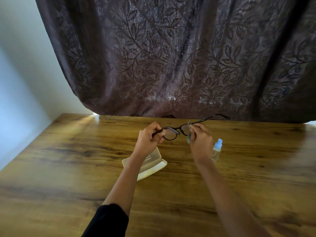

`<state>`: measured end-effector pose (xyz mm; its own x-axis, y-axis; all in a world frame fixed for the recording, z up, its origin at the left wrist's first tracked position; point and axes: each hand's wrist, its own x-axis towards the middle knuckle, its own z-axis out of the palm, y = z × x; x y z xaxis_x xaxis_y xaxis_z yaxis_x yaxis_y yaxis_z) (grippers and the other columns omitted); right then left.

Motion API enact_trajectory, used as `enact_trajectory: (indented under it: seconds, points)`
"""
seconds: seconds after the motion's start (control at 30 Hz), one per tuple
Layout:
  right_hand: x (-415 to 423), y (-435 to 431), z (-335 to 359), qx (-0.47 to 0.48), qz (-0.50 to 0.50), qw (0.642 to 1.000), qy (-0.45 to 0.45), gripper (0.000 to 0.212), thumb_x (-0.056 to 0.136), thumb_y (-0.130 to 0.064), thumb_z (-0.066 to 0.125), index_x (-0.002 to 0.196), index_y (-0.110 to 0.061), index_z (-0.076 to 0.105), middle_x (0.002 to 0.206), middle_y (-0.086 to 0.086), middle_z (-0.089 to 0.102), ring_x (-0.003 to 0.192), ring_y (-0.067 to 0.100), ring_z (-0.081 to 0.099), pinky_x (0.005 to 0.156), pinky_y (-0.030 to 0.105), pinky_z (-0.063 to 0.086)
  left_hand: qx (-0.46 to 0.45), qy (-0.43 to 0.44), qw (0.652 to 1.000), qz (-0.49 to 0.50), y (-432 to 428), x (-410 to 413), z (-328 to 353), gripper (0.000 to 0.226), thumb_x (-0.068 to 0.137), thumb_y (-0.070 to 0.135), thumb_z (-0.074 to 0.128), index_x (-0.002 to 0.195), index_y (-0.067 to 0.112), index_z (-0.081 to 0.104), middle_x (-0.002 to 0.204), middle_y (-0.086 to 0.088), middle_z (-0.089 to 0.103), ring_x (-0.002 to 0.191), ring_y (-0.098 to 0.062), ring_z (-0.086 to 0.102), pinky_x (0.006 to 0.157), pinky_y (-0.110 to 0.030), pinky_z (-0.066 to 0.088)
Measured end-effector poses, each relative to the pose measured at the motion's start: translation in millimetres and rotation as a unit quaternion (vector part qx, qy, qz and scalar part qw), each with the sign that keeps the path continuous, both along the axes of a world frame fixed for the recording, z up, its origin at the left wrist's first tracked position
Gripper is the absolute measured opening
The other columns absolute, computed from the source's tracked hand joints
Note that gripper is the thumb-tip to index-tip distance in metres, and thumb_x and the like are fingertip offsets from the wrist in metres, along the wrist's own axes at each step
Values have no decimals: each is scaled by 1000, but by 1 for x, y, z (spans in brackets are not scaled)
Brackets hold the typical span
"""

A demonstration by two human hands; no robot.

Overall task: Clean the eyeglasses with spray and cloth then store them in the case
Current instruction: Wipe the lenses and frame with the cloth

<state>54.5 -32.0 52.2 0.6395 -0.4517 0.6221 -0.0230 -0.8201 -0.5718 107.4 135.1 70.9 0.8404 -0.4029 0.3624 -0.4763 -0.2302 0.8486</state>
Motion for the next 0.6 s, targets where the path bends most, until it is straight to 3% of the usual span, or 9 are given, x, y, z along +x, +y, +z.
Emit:
enact_trajectory:
  seconds: [0.17, 0.23, 0.33, 0.47, 0.6]
  points:
    - [-7, 14, -8, -52, 78, 995, 18, 29, 74, 9, 65, 101, -1, 68, 100, 12, 66, 84, 23, 64, 71, 26, 54, 0, 8, 1000, -2, 3, 3, -1, 26, 88, 1, 57, 72, 19, 47, 72, -21, 65, 54, -3, 55, 56, -15, 48]
    - [-4, 5, -6, -41, 57, 997, 15, 29, 74, 10, 65, 100, -1, 68, 97, 12, 66, 81, 24, 64, 67, 30, 57, -1, 10, 1000, -2, 4, 3, -3, 26, 88, 1, 57, 72, 19, 47, 75, -22, 66, 55, -5, 56, 57, -17, 49]
    - [-1, 0, -1, -15, 24, 999, 16, 24, 79, 8, 62, 101, -1, 68, 96, 11, 66, 80, 22, 63, 66, 23, 51, -6, 10, 1000, -3, 2, 3, -5, 24, 88, 1, 56, 72, 18, 48, 73, -21, 65, 56, -6, 56, 58, -17, 48]
    - [-3, 16, -7, -52, 79, 995, 17, 26, 78, 5, 62, 103, -1, 67, 101, 10, 65, 82, 23, 64, 68, 28, 56, 1, 8, 1000, 2, 2, 5, -5, 19, 88, 0, 56, 75, 12, 49, 64, -11, 61, 52, -3, 53, 56, -14, 44]
    - [-1, 4, -9, -41, 53, 998, 15, 26, 75, 8, 65, 99, -1, 68, 97, 11, 67, 83, 26, 64, 69, 31, 57, -3, 6, 1000, -3, 5, 2, -8, 27, 88, -1, 56, 71, 19, 47, 70, -21, 64, 55, -6, 55, 56, -16, 47]
